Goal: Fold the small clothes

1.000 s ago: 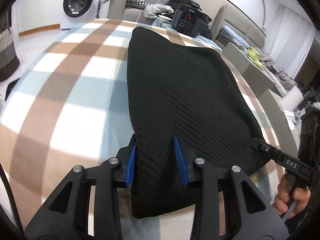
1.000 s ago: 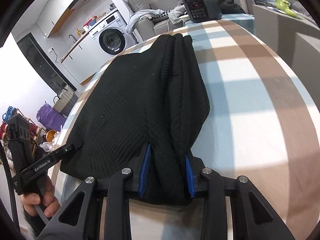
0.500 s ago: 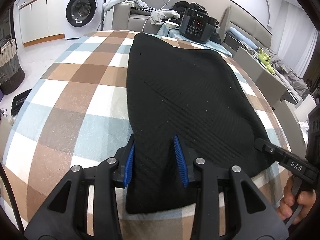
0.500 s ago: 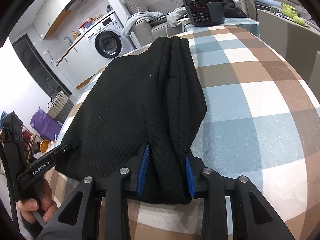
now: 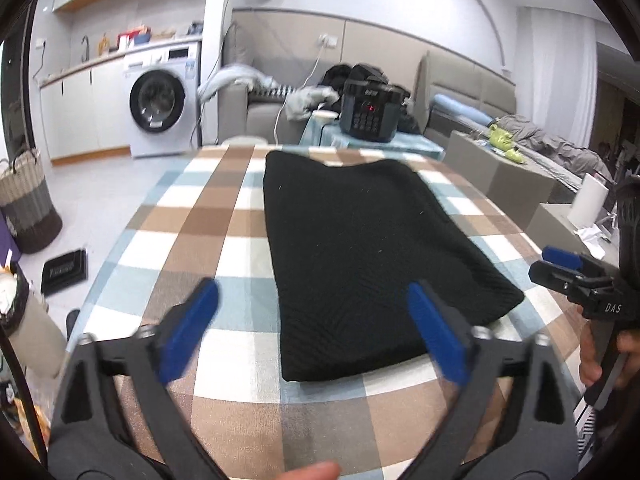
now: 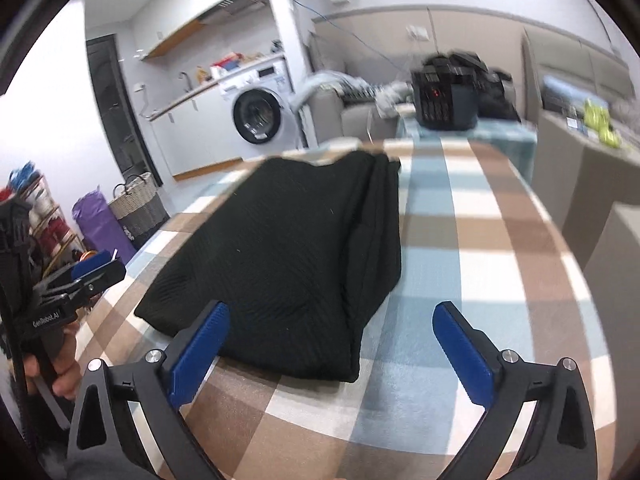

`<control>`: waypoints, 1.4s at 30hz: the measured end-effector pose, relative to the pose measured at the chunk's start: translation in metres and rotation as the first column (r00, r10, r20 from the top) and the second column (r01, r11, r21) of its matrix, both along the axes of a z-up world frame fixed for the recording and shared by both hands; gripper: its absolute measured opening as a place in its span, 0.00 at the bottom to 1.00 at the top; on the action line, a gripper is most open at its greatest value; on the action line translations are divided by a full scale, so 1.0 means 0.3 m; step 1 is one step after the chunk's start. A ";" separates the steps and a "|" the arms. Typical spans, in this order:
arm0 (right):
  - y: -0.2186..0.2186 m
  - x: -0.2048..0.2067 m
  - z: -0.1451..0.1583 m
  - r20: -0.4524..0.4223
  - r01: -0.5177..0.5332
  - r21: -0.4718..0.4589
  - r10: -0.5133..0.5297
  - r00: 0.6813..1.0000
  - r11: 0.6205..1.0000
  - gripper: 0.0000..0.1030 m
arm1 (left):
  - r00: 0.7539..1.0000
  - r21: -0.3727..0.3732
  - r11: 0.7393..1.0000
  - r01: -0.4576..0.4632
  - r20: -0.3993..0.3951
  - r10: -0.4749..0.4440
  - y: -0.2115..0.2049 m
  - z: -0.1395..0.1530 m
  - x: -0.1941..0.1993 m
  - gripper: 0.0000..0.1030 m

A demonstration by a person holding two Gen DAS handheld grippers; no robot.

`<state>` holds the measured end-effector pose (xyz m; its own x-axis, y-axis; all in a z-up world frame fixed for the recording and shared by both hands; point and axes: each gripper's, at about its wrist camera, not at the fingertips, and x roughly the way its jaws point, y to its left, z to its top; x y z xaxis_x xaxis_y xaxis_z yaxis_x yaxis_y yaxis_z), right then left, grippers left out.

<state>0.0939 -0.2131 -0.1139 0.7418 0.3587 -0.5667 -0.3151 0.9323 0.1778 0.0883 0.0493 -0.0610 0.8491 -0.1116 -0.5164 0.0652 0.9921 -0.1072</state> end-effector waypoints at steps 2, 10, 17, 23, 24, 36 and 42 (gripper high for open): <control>0.005 -0.026 0.017 0.050 -0.014 -0.021 0.015 0.999 1.000 1.00 | 0.999 0.006 1.000 -0.003 0.033 0.003 -0.007 0.007 -0.030 1.00; 0.029 -0.080 0.022 0.129 -0.058 -0.007 0.059 0.990 0.998 1.00 | 0.998 0.002 1.000 0.004 0.069 -0.004 -0.020 -0.013 -0.077 1.00; 0.031 -0.092 0.011 0.166 -0.061 0.018 0.057 0.984 0.998 1.00 | 0.994 0.004 1.000 -0.011 0.109 0.011 -0.007 -0.028 -0.080 1.00; 0.034 -0.091 0.007 0.190 -0.060 0.033 0.053 0.980 0.998 1.00 | 0.989 0.001 1.000 -0.010 0.151 0.009 -0.005 -0.022 -0.086 1.00; 0.034 -0.092 0.002 0.196 -0.052 0.031 0.045 0.980 0.998 1.00 | 0.989 0.000 1.000 -0.010 0.150 0.010 -0.005 -0.022 -0.087 1.00; 0.045 -0.136 0.007 0.262 -0.073 0.016 0.066 0.963 0.997 1.00 | 0.985 -0.007 1.000 -0.006 0.173 0.007 0.012 -0.029 -0.090 1.00; 0.040 -0.137 0.007 0.265 -0.061 0.019 0.054 0.963 0.998 1.00 | 0.985 0.005 1.000 -0.013 0.175 0.011 0.009 -0.030 -0.091 1.00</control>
<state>0.0528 -0.2012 -0.1118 0.8413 0.4178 -0.3430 -0.4075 0.9071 0.1053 0.0610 0.0521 -0.0698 0.9276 -0.0980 -0.3605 0.0705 0.9935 -0.0889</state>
